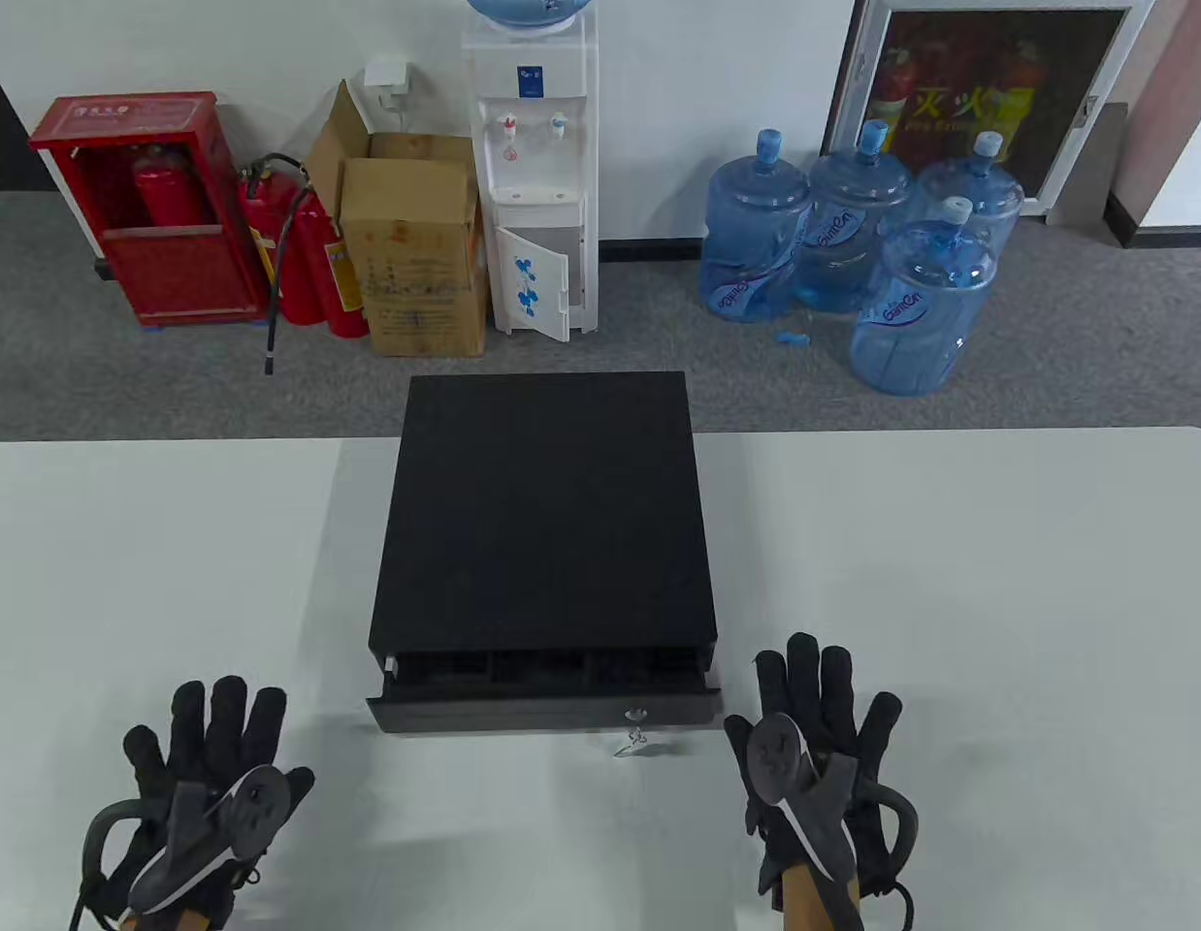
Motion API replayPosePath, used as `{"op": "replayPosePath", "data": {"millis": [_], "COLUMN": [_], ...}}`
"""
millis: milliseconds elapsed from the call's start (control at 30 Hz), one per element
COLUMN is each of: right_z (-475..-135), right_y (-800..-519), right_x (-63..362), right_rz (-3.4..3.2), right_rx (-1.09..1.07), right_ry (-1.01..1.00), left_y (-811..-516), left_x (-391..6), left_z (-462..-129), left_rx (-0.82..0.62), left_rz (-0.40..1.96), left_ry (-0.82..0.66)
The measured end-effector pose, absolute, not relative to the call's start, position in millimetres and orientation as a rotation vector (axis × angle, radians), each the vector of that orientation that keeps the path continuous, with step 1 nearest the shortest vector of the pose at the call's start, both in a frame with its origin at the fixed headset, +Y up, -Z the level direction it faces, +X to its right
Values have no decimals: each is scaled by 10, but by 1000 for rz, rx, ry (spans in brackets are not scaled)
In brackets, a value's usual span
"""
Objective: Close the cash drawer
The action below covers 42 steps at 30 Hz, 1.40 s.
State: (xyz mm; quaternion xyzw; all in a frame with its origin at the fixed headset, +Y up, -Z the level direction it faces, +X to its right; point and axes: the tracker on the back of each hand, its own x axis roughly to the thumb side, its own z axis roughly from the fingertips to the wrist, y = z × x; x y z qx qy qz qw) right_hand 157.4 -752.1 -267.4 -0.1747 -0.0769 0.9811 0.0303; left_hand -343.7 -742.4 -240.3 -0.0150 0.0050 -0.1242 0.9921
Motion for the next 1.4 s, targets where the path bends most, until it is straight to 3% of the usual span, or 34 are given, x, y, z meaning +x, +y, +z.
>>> {"op": "replayPosePath", "data": {"millis": [1400], "right_z": [-2512], "right_y": [-7133], "right_x": [1333], "right_rz": [2984], "right_rx": [-475], "right_ry": [-383], "left_y": [-7437], "left_x": [-3412], "left_z": [-2326], "left_rx": [-39], "left_rz": [-233], "left_ry": [3]}}
